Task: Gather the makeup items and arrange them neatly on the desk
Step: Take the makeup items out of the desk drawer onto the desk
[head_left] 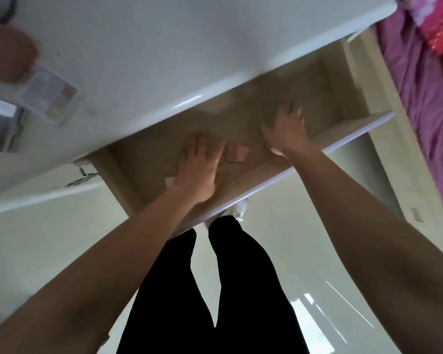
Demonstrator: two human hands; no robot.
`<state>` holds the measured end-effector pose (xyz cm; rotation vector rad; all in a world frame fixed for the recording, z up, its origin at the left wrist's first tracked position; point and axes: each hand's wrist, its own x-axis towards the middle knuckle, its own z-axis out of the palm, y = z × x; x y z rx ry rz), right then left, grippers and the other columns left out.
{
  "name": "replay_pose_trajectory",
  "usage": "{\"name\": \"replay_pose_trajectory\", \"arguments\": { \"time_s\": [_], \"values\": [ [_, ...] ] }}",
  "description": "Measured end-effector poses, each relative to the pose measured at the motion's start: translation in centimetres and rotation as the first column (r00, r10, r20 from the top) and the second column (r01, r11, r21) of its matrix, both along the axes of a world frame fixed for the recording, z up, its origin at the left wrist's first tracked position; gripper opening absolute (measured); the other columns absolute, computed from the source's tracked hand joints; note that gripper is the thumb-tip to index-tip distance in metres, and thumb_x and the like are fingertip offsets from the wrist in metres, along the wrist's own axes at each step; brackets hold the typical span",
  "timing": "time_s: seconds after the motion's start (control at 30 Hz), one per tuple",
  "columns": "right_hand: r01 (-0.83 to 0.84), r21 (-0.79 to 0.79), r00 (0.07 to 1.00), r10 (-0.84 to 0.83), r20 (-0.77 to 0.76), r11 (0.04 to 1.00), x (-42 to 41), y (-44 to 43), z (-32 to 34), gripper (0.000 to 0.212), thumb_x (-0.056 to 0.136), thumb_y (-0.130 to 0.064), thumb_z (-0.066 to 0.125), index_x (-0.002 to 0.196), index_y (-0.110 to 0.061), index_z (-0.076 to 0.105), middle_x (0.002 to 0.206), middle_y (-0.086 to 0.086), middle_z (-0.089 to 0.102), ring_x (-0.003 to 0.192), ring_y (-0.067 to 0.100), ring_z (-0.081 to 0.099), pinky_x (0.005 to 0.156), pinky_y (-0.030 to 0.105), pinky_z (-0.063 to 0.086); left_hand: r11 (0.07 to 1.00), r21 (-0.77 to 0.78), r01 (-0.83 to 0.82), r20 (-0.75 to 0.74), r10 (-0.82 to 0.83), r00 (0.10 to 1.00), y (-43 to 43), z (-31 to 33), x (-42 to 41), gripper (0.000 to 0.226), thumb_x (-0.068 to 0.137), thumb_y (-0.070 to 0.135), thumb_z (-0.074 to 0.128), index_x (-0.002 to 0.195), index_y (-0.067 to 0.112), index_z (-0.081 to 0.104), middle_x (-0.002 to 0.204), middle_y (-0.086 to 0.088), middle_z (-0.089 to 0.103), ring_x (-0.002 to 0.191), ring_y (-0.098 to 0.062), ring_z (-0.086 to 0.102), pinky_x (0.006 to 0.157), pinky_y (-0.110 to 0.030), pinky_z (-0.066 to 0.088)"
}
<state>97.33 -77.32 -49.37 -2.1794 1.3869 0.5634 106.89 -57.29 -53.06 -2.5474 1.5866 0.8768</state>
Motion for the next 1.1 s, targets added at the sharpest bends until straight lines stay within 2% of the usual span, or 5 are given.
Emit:
{"name": "replay_pose_trajectory", "arguments": {
  "time_s": [0.27,0.6,0.77,0.93,1.1],
  "values": [
    [-0.153,-0.171,0.983,0.168,0.078,0.973,5.4,-8.5,-3.6,0.089,0.094,-0.066,0.037,0.158,-0.013,0.008,0.165,0.015,-0.005,0.15,0.041,-0.012,0.121,0.052,0.004,0.996,0.078,-0.043,0.155,0.03,0.988,-0.4,-3.3,-0.8,0.088,0.084,0.065,0.047,0.155,0.028,0.01,0.163,-0.016,-0.004,0.146,-0.048,-0.001,0.111,-0.065,0.017],
    [-0.523,-0.176,0.836,0.542,0.08,0.834,1.1,-5.9,-5.5,0.043,0.099,-0.012,0.049,0.141,-0.018,0.043,0.151,0.018,0.031,0.137,0.046,0.029,0.101,0.054,0.04,0.99,0.097,-0.104,0.164,0.087,0.983,-0.6,-2.8,-0.7,0.089,0.078,0.06,0.059,0.153,0.032,0.019,0.164,-0.009,0.001,0.148,-0.041,0.001,0.113,-0.061,0.018],
    [-0.443,-0.051,0.864,0.441,0.243,0.895,-1.1,-2.9,-3.4,0.05,0.091,-0.035,0.06,0.136,-0.016,0.05,0.132,0.016,0.051,0.118,0.039,0.049,0.093,0.043,0.048,0.987,0.088,-0.137,0.222,0.115,0.968,0.0,-2.6,-0.6,0.087,0.072,0.058,0.065,0.146,0.024,0.032,0.159,-0.019,0.021,0.142,-0.043,0.023,0.106,-0.058,0.03],
    [-0.593,0.067,0.784,0.556,0.277,0.803,-0.2,1.4,-2.0,0.055,0.086,-0.041,0.067,0.133,-0.017,0.052,0.127,0.013,0.05,0.113,0.034,0.052,0.089,0.041,0.05,0.808,0.189,-0.558,0.36,0.471,0.805,1.6,-0.9,-1.2,0.113,0.058,0.083,0.063,0.137,0.011,0.028,0.141,-0.028,0.033,0.119,-0.043,0.041,0.089,-0.048,0.041],
    [-0.675,0.017,0.736,0.672,0.075,0.738,0.9,4.8,-3.1,0.049,0.087,-0.025,0.066,0.131,-0.011,0.05,0.127,0.019,0.047,0.113,0.038,0.049,0.082,0.042,0.048,0.676,0.279,-0.683,0.123,0.68,0.723,4.2,-1.0,-0.3,0.106,0.067,0.055,0.079,0.14,0.005,0.021,0.135,-0.028,0.032,0.116,-0.046,0.045,0.093,-0.045,0.044]
  ]
}}
